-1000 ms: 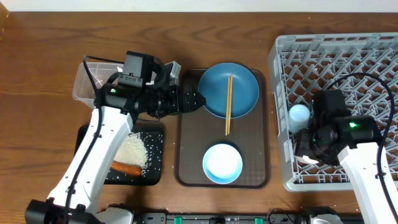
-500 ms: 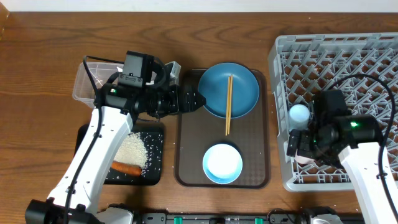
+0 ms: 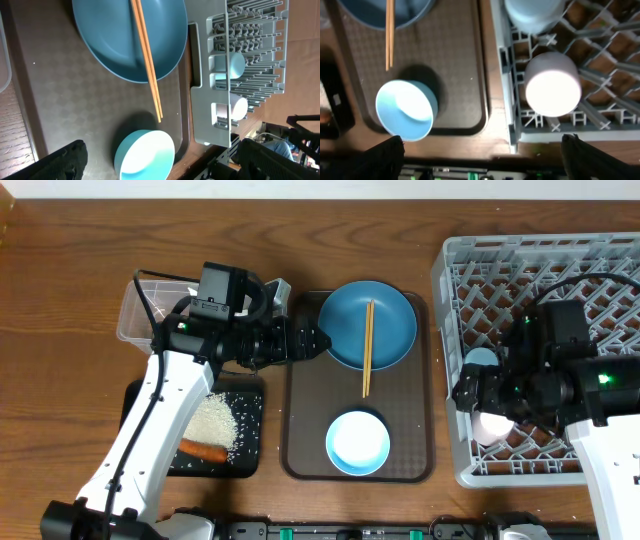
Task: Sort waste into correct bins and load items into the dishwasher rack
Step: 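Release the cup and reach the right gripper to the light-blue bowl, then grasp the light-blue bowl rim with the right gripper and lift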
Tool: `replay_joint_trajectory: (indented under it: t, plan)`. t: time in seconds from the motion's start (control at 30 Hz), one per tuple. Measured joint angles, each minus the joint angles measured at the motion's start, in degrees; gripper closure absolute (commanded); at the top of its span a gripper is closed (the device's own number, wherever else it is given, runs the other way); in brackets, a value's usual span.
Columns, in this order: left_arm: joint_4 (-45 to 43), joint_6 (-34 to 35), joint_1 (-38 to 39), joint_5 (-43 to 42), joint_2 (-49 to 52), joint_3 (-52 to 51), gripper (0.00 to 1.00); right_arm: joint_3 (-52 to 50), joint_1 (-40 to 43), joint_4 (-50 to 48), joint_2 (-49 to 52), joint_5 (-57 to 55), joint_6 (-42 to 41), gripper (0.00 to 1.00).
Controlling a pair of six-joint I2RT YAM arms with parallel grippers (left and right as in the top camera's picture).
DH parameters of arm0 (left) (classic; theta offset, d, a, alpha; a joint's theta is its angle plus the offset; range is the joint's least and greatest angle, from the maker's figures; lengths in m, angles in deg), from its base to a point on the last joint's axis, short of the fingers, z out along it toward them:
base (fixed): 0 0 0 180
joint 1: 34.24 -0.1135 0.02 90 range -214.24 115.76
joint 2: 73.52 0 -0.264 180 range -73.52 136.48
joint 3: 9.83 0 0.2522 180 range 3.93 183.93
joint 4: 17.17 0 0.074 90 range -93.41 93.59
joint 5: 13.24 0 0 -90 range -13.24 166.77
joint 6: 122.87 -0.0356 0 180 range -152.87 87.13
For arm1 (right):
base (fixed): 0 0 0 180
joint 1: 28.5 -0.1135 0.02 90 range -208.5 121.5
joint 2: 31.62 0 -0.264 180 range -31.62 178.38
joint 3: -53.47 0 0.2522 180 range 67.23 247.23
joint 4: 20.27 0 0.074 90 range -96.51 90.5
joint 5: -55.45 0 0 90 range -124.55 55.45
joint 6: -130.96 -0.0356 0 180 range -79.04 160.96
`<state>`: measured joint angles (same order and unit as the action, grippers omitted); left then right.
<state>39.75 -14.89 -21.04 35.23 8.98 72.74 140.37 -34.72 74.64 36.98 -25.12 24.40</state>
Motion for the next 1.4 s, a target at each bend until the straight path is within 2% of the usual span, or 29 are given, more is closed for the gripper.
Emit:
replay_joint_trajectory:
  t: [0.17, 0.23, 0.3, 0.4, 0.6, 1.0, 1.4]
  plan:
    - [-0.02, 0.0, 0.0, 0.0, 0.0, 0.0, 0.02, -0.07, -0.09, 1.18, 0.0, 2.91, 1.62, 0.1]
    - [0.0, 0.0, 0.0, 0.0, 0.0, 0.0, 0.02, -0.46, -0.35, 0.35, 0.0, 4.39, 2.14, 0.17]
    - [-0.02, 0.0, 0.0, 0.02, 0.0, 0.0, 0.02, -1.44, -1.53, -1.16, 0.0, 5.14, 2.38, 0.31]
    - [-0.02, 0.0, 0.0, 0.0, 0.0, 0.0, 0.02, -3.74, -5.14, -4.44, 0.0, 6.05, 2.43, 0.45]
    - [-0.04, 0.0, 0.0, 0.02, 0.0, 0.0, 0.02, -9.97, -12.7, -13.66, 0.02, 6.91, 1.99, 0.59]
    - [-0.04, 0.0, 0.0, 0.17, 0.0, 0.0, 0.02, -28.5, -27.04, -40.65, 0.39, 6.1, 0.11, 0.59]
    - [-0.02, 0.02, 0.0, 0.2, 0.0, 0.0, 0.02, -35.06, -30.25, -48.15, 5.84, -0.37, -4.15, 0.6]
